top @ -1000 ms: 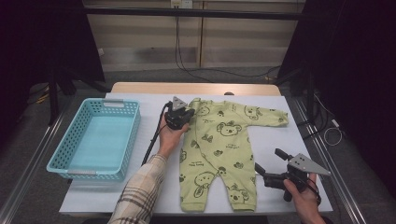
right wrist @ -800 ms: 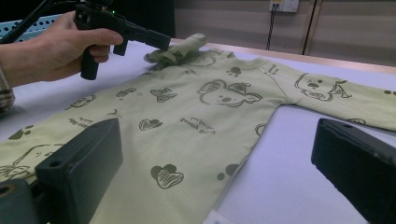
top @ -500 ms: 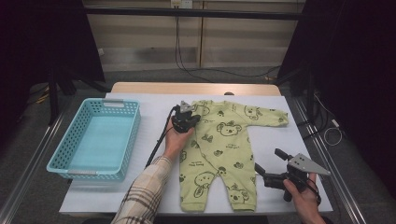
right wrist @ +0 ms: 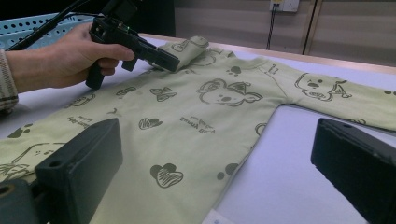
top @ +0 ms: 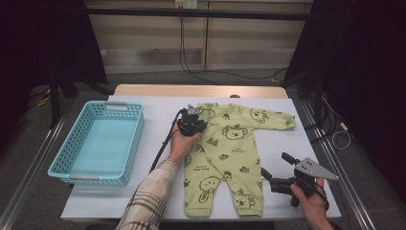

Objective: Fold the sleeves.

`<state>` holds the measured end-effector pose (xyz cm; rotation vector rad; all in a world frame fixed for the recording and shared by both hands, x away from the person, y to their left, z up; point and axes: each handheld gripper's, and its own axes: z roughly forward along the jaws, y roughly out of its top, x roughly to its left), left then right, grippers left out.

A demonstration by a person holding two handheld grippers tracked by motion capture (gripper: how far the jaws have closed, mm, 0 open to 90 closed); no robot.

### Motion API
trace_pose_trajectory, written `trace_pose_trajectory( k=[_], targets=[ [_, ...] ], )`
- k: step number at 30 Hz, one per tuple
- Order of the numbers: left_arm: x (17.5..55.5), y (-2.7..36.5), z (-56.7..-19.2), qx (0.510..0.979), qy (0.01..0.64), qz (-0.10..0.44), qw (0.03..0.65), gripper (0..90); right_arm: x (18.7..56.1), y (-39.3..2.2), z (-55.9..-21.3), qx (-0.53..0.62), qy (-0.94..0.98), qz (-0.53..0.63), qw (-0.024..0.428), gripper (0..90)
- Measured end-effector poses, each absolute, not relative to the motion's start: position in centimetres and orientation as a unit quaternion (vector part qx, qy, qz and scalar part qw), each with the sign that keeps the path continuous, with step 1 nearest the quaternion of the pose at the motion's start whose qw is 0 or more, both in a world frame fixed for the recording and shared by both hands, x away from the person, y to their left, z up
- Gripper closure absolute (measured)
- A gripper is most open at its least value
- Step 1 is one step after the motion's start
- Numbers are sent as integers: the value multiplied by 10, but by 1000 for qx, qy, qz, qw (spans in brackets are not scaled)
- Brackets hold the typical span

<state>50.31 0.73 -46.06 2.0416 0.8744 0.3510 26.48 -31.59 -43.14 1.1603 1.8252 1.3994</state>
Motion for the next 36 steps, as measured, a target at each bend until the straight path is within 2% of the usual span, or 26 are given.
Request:
trace_pose_trajectory(
  k=[3, 9, 13, 17, 21, 26, 33, 35, 36],
  targets=[
    [502, 11, -459, 815, 356, 143, 435, 679, 265, -316, -431, 434, 678, 525, 277, 15],
    [506, 31, -449, 804, 375, 161, 433, 428, 265, -316, -431, 432, 681, 521, 279, 15],
    [513, 48, -444, 794, 390, 176, 431, 308, 265, -316, -432, 432, 681, 521, 279, 15],
    [519, 60, -441, 769, 421, 181, 446, 305, 266, -316, -432, 433, 683, 519, 278, 15],
    [524, 67, -443, 786, 422, 194, 409, 325, 266, -316, -433, 431, 688, 515, 277, 15],
    [527, 69, -452, 797, 435, 176, 380, 369, 266, -315, -433, 434, 686, 518, 269, 14],
    [527, 57, -463, 798, 441, 170, 374, 397, 267, -315, -434, 434, 688, 516, 268, 13],
    [527, 56, -462, 806, 429, 168, 371, 451, 267, -315, -434, 434, 687, 517, 268, 13],
    [525, 54, -462, 800, 433, 159, 384, 514, 267, -315, -434, 434, 688, 517, 267, 13]
  ],
)
